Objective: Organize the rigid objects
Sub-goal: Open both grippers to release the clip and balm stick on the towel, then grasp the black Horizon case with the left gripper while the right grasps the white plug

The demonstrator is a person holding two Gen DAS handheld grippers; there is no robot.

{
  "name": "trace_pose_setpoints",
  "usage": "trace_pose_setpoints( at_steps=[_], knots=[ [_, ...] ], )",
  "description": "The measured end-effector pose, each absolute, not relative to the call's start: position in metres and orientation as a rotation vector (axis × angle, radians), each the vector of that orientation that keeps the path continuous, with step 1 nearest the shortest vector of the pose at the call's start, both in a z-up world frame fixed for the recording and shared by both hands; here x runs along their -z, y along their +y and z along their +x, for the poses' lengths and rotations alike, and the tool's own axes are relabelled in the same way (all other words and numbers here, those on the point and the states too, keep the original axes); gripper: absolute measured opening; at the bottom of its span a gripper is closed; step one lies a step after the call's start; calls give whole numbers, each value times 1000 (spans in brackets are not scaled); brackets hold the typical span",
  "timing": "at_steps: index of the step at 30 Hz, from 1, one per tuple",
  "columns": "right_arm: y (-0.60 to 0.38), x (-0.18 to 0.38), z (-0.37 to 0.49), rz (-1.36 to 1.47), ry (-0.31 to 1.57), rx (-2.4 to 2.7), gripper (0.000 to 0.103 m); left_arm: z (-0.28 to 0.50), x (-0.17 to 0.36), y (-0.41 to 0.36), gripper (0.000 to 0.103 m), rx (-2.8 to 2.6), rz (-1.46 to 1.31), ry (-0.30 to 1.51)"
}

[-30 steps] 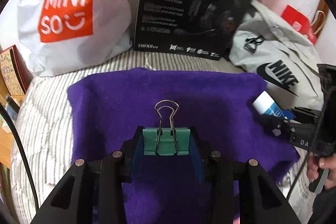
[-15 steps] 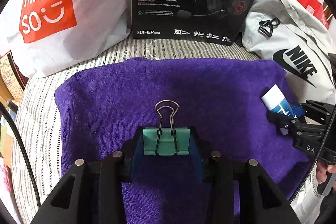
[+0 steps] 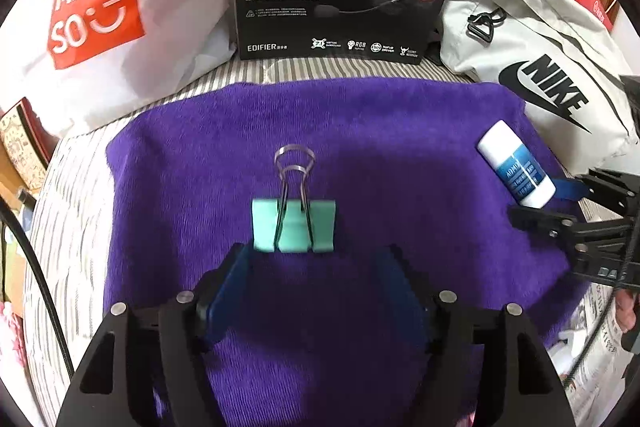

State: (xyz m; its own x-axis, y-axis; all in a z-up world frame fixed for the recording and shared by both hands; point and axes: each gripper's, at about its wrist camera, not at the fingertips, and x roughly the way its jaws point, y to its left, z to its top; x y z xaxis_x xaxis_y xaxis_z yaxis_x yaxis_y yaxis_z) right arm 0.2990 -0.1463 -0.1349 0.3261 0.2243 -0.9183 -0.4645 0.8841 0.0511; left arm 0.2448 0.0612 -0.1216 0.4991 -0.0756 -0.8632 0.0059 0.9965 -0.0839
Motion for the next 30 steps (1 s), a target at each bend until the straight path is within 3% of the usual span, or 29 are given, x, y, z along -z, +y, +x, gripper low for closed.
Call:
trace_pose_setpoints(
  at_steps=[9, 18, 30],
  knots=[
    [-190, 88, 229, -98, 1107, -436, 59, 168, 81, 58, 67, 48, -117, 988],
    [-215, 65, 137, -31, 1085, -419, 62, 89, 96, 38, 67, 71, -200, 1064],
    [-236, 70, 80, 44, 1124, -443, 62, 98, 116, -3, 68, -21, -100, 1108]
  ],
)
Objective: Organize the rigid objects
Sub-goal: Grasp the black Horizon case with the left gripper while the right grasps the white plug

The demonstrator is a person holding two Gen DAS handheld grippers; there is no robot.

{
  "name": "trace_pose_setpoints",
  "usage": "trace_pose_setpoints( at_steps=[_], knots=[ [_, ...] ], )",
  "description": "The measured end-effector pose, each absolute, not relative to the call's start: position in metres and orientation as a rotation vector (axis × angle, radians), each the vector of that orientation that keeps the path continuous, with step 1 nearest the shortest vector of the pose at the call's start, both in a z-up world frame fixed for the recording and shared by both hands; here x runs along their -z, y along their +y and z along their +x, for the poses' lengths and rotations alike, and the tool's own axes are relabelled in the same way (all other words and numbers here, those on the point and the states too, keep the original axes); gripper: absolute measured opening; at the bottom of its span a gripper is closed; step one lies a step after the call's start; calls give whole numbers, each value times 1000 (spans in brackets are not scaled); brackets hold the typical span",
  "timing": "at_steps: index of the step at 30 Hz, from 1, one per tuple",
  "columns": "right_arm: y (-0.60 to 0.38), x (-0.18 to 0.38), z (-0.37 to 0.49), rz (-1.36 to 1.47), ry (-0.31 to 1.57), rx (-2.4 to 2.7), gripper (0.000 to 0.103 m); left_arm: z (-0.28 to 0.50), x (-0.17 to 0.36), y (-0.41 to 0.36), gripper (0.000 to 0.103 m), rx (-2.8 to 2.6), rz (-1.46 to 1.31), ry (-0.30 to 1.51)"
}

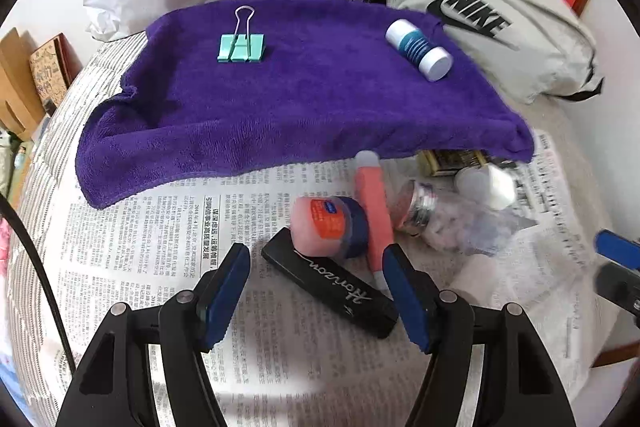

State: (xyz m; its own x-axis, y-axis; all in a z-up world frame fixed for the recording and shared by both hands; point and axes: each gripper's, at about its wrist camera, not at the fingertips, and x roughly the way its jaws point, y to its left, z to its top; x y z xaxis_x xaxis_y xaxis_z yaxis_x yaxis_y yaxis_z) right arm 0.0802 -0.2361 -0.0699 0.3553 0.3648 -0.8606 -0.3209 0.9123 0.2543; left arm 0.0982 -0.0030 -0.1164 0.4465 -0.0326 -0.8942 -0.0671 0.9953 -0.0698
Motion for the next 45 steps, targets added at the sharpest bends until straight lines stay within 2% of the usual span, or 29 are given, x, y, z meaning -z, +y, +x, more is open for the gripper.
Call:
trace_pose_setpoints(
  at_steps=[6, 13, 23, 29, 34, 36, 38, 39, 41, 45],
  knots=[
    [-240, 77, 80, 33, 1133, -421, 62, 84, 113, -2, 70, -58, 9, 1097],
    [-238, 87, 82, 36, 1150, -431, 62, 64, 106, 20, 68, -46, -43, 1099],
    [-230, 95, 84, 6, 1164, -445, 62, 76, 120, -2, 70, -54, 54, 1119],
    [-232, 102, 85, -3, 1169, -442, 62, 65, 118, 36, 70, -56, -32, 1104],
    [-227, 107, 94, 7, 1172, -449, 62, 72, 120, 29, 67, -9, -18, 1083],
    [-225, 108, 99, 26, 1173, -460, 62, 76, 122, 19, 60, 9, 26, 1081],
    [-223, 108, 106, 46, 1168, -463, 62, 76, 120, 14, 38, 37, 31, 1066],
    [-222, 108, 110, 50, 1164, -464, 62, 76, 120, 12, 36, 49, 32, 1064],
    [-219, 107, 117, 42, 1143, -456, 62, 76, 119, 10, 24, 58, 37, 1058],
    [-210, 113, 134, -53, 1132, -430, 61, 75, 120, 15, 21, 77, 9, 1054]
  ],
)
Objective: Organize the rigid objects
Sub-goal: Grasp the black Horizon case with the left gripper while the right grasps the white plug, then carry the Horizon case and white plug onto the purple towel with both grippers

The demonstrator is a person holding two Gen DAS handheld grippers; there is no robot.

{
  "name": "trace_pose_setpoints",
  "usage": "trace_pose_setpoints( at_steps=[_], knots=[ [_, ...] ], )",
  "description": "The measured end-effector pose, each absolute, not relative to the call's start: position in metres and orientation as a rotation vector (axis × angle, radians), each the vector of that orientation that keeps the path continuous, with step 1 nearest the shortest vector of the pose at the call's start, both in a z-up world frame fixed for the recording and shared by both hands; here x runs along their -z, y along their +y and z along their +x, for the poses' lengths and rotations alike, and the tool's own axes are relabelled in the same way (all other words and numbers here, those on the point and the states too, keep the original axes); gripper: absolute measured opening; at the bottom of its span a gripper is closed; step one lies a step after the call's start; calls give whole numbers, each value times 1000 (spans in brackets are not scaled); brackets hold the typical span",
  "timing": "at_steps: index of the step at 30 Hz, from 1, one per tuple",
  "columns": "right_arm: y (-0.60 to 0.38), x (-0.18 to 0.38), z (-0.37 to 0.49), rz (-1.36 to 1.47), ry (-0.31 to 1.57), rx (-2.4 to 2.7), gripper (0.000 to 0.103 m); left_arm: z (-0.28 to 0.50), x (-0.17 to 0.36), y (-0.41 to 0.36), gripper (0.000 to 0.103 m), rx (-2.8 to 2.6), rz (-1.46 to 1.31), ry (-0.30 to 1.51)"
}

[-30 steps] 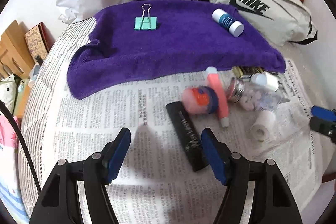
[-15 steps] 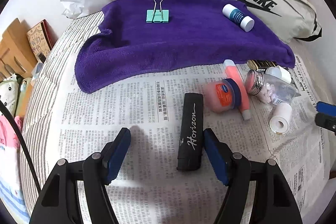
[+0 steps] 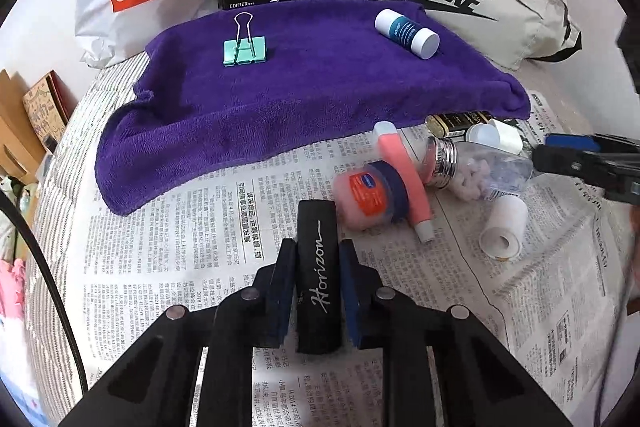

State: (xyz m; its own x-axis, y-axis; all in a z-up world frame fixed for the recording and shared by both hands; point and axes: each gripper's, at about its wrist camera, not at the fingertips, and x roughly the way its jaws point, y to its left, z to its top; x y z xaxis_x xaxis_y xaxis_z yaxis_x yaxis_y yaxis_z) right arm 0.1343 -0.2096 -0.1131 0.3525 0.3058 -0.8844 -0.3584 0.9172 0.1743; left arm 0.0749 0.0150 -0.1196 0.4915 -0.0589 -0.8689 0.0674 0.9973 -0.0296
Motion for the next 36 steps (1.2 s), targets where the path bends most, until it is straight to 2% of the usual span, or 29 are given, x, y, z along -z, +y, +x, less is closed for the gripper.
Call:
trace_pose_setpoints(
  at_steps=[5, 9, 11, 12, 23, 36],
  knots=[
    [-201, 127, 152, -117, 1154, -454, 49, 74, 121, 17, 21, 86, -7, 1050],
    [-187, 133, 156, -179, 1138, -487, 45, 73, 122, 24, 21, 103, -45, 1047],
    [-179, 135, 156, -199, 1123, -511, 30, 73, 122, 28, 21, 114, -79, 1048],
    [-176, 136, 156, -207, 1124, -521, 29, 73, 122, 31, 21, 122, -101, 1048],
    [-214, 128, 125, -145, 1180, -391, 28, 70, 123, 22, 21, 102, -41, 1040],
    [-212, 134, 119, -141, 1173, -375, 28, 68, 123, 18, 21, 89, -10, 1045]
  ],
)
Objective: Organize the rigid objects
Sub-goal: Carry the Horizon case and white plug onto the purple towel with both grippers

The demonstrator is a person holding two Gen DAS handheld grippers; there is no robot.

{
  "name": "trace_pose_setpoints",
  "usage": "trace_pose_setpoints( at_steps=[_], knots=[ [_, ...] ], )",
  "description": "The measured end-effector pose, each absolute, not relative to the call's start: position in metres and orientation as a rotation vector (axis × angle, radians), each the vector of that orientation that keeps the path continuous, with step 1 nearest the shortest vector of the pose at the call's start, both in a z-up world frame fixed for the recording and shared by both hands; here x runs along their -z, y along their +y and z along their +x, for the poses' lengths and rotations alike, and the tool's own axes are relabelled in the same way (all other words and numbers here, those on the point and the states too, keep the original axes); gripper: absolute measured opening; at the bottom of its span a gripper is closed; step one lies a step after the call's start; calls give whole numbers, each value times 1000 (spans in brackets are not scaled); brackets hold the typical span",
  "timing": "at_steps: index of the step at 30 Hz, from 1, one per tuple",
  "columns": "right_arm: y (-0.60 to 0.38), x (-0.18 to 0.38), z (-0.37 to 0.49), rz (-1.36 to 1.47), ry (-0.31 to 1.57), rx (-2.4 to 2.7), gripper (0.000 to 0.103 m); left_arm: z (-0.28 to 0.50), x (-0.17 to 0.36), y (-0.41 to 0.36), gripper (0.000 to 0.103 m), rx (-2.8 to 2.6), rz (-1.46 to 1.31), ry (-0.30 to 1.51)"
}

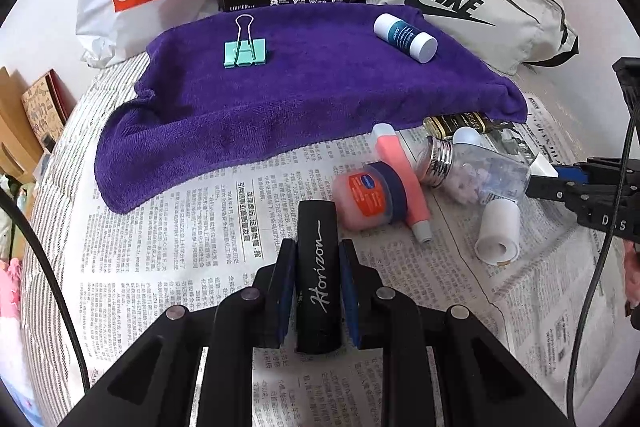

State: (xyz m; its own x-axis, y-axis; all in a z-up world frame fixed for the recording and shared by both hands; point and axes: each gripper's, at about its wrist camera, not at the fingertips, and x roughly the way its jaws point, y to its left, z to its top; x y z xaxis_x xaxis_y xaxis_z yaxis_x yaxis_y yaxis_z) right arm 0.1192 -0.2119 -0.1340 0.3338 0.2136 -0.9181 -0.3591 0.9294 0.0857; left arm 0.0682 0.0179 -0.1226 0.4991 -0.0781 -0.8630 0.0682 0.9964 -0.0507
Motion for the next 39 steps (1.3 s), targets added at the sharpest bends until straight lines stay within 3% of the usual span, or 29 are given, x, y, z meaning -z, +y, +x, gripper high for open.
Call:
trace_pose_setpoints(
  at_steps=[24, 39],
  knots=[
    [-215, 118, 113, -103, 1161, -419, 28, 62, 103, 38, 21, 120, -98, 1044],
    [-197, 87, 157, -107, 1096, -457, 28, 91, 66, 57, 21, 99, -79, 959]
  ],
)
